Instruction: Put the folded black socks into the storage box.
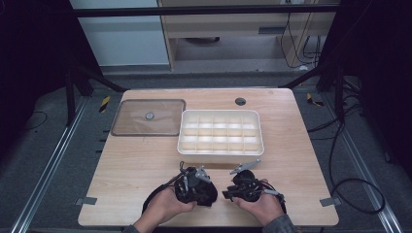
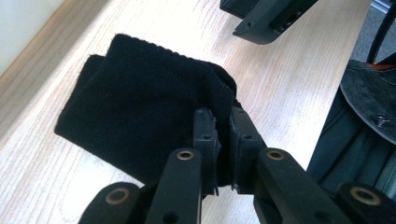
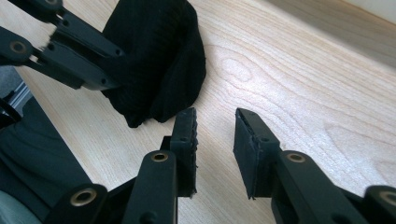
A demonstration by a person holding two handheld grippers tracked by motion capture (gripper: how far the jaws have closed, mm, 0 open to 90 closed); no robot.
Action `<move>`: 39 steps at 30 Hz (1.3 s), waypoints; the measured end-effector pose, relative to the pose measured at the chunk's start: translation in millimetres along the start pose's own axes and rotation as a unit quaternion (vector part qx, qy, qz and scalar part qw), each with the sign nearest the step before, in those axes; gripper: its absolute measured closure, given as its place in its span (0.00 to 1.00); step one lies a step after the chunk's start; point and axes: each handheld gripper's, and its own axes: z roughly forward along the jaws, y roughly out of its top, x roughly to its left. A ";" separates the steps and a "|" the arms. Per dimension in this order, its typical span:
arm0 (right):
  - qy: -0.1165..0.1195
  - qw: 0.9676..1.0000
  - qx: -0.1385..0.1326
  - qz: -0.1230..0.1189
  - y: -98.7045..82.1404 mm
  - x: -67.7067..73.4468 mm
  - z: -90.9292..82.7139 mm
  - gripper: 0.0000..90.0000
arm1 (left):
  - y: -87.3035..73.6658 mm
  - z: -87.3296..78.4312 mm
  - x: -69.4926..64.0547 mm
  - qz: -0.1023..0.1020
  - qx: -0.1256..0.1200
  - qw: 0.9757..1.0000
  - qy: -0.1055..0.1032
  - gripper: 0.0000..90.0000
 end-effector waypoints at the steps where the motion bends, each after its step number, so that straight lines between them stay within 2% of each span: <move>1: -0.002 1.000 0.000 0.000 -0.1 -0.3 -0.1 0.77 | 1.3 0.9 -0.8 0.002 0.002 1.000 0.000 0.92; 9: -0.002 1.000 0.003 -0.002 -0.9 -2.3 -1.0 0.77 | 7.2 5.7 -2.0 0.002 0.011 1.000 0.000 0.92; 21: -0.005 1.000 -0.004 0.010 -3.5 -8.4 -6.2 0.77 | 12.8 11.2 -7.7 0.012 0.018 1.000 0.011 0.92; 39: -0.008 1.000 -0.008 0.018 -8.3 -15.9 -10.9 0.77 | 20.3 21.0 -12.2 0.010 0.027 1.000 0.001 0.92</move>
